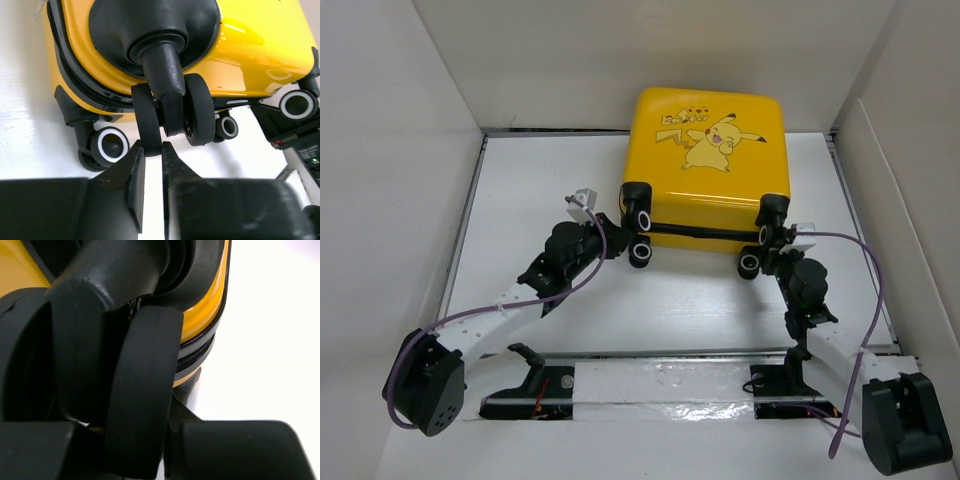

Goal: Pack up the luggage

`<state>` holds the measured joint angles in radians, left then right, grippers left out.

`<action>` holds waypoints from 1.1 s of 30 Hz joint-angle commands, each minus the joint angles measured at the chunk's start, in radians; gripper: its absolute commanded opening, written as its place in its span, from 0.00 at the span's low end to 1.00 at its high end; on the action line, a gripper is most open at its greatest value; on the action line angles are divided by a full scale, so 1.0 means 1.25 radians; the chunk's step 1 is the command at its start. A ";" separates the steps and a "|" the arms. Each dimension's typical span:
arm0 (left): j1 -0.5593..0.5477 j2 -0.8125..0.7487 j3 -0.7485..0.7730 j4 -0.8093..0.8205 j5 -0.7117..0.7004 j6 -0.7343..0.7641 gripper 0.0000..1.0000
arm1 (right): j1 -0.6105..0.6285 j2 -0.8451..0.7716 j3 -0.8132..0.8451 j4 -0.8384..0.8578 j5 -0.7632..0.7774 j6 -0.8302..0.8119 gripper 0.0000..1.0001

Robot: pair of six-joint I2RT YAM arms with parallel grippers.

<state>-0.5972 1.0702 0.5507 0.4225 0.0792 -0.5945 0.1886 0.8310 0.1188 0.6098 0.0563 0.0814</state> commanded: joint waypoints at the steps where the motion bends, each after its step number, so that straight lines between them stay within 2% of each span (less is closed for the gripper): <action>1: -0.005 -0.008 0.005 0.127 0.021 -0.012 0.00 | -0.005 0.035 0.033 0.260 0.008 -0.017 0.10; 3: -0.005 -0.009 0.002 0.130 0.019 -0.009 0.00 | -0.005 0.058 0.029 0.296 0.013 -0.014 0.00; 8: -0.005 0.006 0.002 0.163 0.047 -0.005 0.00 | -0.005 0.064 -0.014 0.356 -0.039 0.044 0.00; 11: -0.005 0.026 0.009 0.193 0.069 -0.009 0.00 | 0.040 0.041 -0.051 0.348 -0.061 0.092 0.00; 12: -0.005 0.038 0.012 0.199 0.075 -0.009 0.00 | 0.099 0.034 -0.057 0.339 -0.050 0.098 0.00; 15: -0.036 0.068 0.031 0.231 0.088 -0.010 0.00 | 0.230 0.022 -0.035 0.266 0.081 0.074 0.00; 16: -0.052 0.076 0.043 0.222 0.077 -0.003 0.00 | 0.318 0.027 -0.017 0.204 0.170 0.059 0.00; 19: -0.105 0.099 0.091 0.217 0.045 0.020 0.00 | 0.457 0.071 0.050 0.122 0.349 0.011 0.00; 21: -0.105 0.106 0.096 0.223 0.047 0.017 0.00 | 0.496 0.128 0.093 0.087 0.419 0.013 0.00; 28: -0.105 0.086 0.099 0.208 0.064 0.013 0.00 | 0.557 0.300 0.171 0.185 0.399 0.009 0.00; 31: -0.105 0.035 0.084 0.180 0.017 0.022 0.00 | 0.530 0.261 0.153 0.131 0.387 0.048 0.00; 33: -0.105 0.002 0.069 0.176 0.004 0.022 0.00 | 0.470 0.199 0.117 0.128 0.375 0.086 0.00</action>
<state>-0.7193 1.1816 0.6025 0.5049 0.0963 -0.5941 0.8425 1.1584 0.2882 0.7261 0.4892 0.1318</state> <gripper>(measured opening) 0.128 0.010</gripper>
